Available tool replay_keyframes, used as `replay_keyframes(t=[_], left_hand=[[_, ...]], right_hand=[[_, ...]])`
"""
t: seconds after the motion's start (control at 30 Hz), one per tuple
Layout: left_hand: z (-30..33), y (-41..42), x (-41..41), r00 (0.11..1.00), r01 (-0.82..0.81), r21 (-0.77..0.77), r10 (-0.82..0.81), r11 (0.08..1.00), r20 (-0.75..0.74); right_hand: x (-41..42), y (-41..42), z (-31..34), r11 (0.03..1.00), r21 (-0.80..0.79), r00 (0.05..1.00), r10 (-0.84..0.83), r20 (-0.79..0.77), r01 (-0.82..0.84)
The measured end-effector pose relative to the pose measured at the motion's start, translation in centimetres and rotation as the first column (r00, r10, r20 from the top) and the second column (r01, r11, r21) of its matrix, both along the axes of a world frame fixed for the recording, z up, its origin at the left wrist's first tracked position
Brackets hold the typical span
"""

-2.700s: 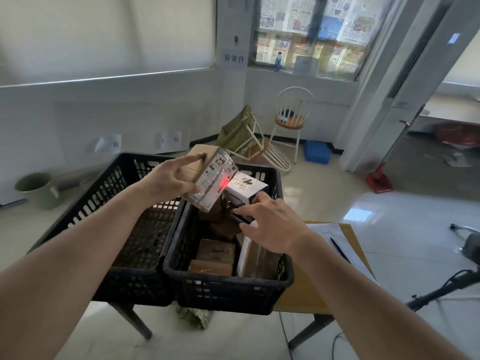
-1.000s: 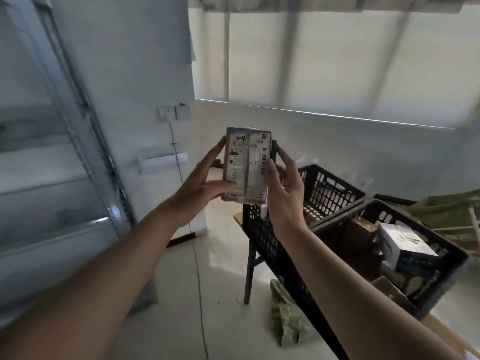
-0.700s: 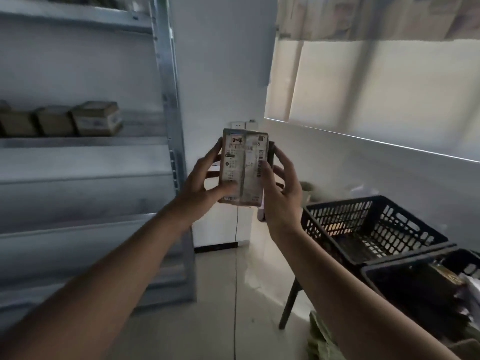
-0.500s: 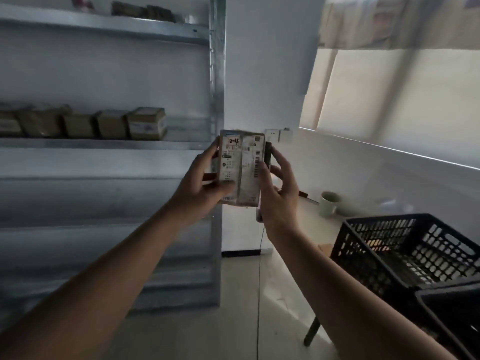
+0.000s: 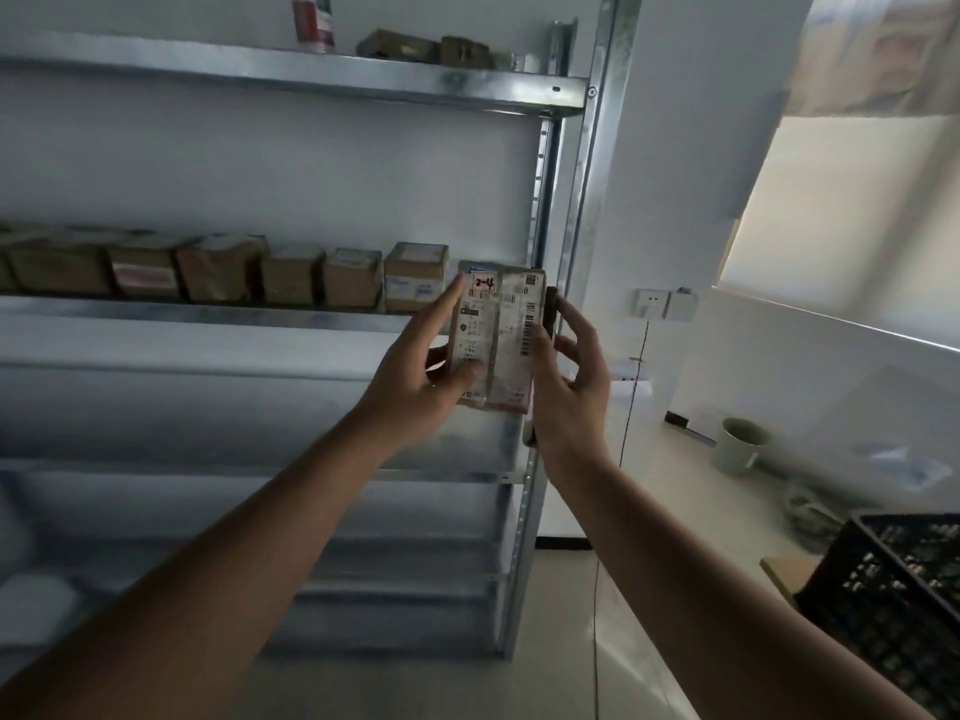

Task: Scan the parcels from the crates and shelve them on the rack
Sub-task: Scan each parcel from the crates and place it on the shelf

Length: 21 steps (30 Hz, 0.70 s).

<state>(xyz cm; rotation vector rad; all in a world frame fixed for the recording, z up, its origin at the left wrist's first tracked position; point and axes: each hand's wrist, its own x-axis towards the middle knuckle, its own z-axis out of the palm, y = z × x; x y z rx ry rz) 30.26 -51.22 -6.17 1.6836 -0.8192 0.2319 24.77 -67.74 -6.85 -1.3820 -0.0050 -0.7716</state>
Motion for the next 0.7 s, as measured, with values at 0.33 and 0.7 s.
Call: replay_keyframes(t=[0.33, 0.7], left_hand=[[0.8, -3.3, 14.3, 0.999, -0.051, 0.088, 0.051, 0.995, 0.001], [3.4, -8.9, 29.4, 0.992, -0.125, 0.132, 0.123, 0.983, 0.02]], right_hand=[[15.0, -2.5, 1.0, 0.993, -0.07, 0.993, -0.098, -0.071, 0.093], [30.9, -7.3, 4.5, 0.974, -0.192, 0.971, -0.152, -0.184, 0.116]])
